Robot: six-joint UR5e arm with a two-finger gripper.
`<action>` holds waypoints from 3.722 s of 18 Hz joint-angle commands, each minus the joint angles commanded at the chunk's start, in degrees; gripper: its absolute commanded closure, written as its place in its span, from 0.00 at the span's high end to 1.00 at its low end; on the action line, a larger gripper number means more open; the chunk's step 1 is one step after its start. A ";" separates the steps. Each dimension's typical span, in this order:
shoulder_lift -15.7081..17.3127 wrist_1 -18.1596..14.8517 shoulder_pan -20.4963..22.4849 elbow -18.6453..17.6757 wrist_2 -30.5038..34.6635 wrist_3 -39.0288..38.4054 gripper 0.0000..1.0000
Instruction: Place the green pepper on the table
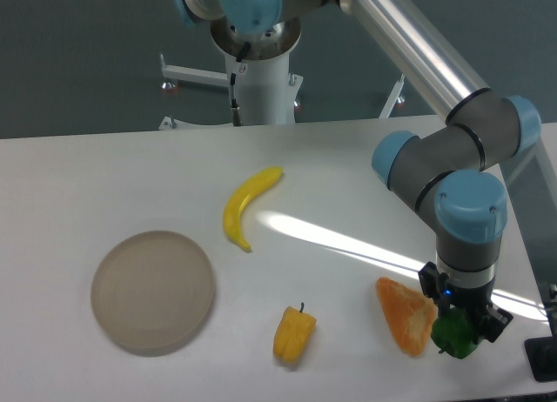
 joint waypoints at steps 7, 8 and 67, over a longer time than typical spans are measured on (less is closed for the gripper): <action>0.53 -0.09 0.00 -0.35 -1.76 -0.62 0.24; 0.70 -0.09 -0.09 -0.79 -1.76 -0.62 0.23; 24.43 10.56 -0.98 -40.00 -5.45 -1.60 1.00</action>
